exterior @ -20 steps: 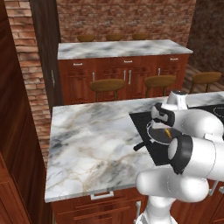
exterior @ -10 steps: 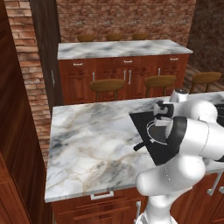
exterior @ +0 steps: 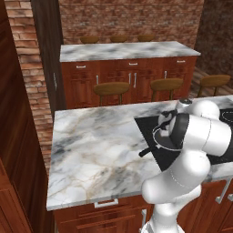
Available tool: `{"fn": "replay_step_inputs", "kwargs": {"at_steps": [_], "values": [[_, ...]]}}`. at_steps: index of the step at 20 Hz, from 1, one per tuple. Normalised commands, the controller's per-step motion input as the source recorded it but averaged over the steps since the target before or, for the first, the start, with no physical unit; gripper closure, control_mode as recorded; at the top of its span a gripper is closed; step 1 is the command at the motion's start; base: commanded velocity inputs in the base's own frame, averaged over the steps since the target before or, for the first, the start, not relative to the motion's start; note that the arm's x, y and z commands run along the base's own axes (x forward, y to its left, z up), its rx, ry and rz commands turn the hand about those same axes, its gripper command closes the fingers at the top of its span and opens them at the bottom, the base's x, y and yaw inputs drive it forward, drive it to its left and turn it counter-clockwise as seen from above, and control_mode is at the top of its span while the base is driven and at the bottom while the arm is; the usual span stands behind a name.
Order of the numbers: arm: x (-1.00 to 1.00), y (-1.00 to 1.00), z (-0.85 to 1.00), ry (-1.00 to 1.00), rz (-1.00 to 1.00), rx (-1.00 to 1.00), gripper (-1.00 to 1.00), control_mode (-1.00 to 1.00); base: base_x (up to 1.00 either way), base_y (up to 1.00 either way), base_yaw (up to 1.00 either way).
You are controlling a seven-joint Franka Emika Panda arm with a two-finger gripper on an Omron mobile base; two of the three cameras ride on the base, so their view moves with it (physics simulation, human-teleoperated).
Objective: Place both pans onto different burners. Then place the bell pepper and the shrimp on different pans.
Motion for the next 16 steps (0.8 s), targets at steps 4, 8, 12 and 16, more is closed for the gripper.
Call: {"fn": "replay_step_inputs", "kwargs": {"at_steps": [4, 8, 12, 16], "values": [[0.06, -0.05, -0.29, 0.00, -0.01, 0.00, 1.00, -1.00, 0.00, 0.00, 0.00], [0.14, 0.00, -0.16, 0.00, -0.02, 0.00, 1.00, -1.00, 0.00, 0.00, 0.00], [0.28, -0.01, -0.04, 0.00, -0.01, 0.00, 1.00, -1.00, 0.00, 0.00, 0.00], [0.31, -0.01, -0.02, 0.00, -0.01, 0.00, 1.00, -1.00, 0.00, 0.00, 0.00]]}}
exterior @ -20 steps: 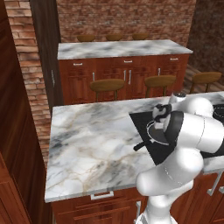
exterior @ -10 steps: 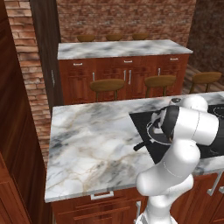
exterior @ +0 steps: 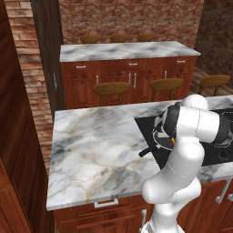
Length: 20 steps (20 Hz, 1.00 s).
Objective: Place both pans onto different burners. Then place the bell pepper and the shrimp on different pans.
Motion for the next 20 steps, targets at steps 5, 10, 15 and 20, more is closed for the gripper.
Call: {"fn": "replay_step_inputs", "kwargs": {"at_steps": [5, 10, 15, 20], "values": [[0.26, 0.00, -0.04, 0.00, -0.01, 0.00, -1.00, -1.00, 0.00, 0.00, 0.00], [0.02, 0.00, 0.00, 0.00, 0.00, 0.00, -1.00, -1.00, 0.00, 0.00, 0.00], [0.00, -0.03, 0.09, 0.00, 0.00, 0.00, -1.00, -1.00, 0.00, 0.00, 0.00], [-0.19, -0.02, 0.64, 0.00, -0.01, 0.00, -1.00, -1.00, 0.00, 0.00, 0.00]]}}
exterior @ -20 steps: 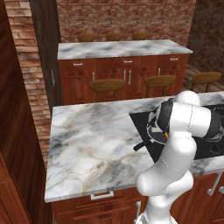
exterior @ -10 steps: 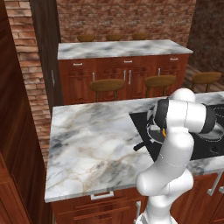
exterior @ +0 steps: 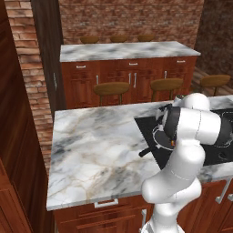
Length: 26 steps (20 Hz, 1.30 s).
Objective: Place both pans onto different burners. Then place the bell pepper and the shrimp on different pans.
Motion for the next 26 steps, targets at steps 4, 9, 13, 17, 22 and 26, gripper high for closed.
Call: {"fn": "replay_step_inputs", "kwargs": {"at_steps": [4, 9, 13, 17, 22, 26], "values": [[-0.34, 0.04, 0.70, -0.01, -0.02, 0.00, -1.00, -1.00, 0.00, 0.00, 0.00], [-0.32, 0.18, 0.71, 0.00, -0.01, 0.00, -1.00, -1.00, 0.00, 0.00, 0.00], [-0.28, 0.29, 0.63, 0.00, -0.03, 0.00, -1.00, -1.00, 0.00, 0.00, 0.00], [-0.41, 0.29, 0.56, 0.00, -0.05, 0.00, -1.00, -1.00, 0.00, 0.00, 0.00], [-0.47, 0.15, 0.55, 0.00, -0.03, 0.00, -1.00, -1.00, 0.00, 0.00, 0.00], [-0.45, 0.15, 0.24, 0.00, -0.03, 0.00, -1.00, -1.00, 0.00, 0.00, 0.00]]}}
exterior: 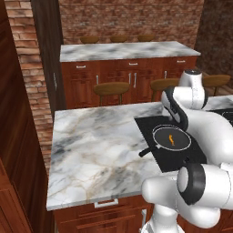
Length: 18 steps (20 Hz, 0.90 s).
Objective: Place both pans onto different burners. Then place the bell pepper and the shrimp on different pans.
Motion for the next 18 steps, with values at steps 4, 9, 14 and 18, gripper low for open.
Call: {"fn": "replay_step_inputs", "kwargs": {"at_steps": [4, 9, 14, 18], "values": [[-0.37, 0.27, 0.12, 0.00, -0.02, 0.00, -1.00, -1.00, 0.00, 0.00, 0.00], [-0.31, 0.30, 0.12, 0.00, 0.00, 0.00, -1.00, -1.00, 0.00, 0.00, 0.00], [-0.34, 0.15, 0.11, 0.00, 0.00, 0.00, -1.00, -1.00, 0.00, 0.00, 0.00], [-0.49, 0.02, 0.03, 0.00, 0.00, 0.00, -1.00, -1.00, 0.00, 0.00, 0.00]]}}
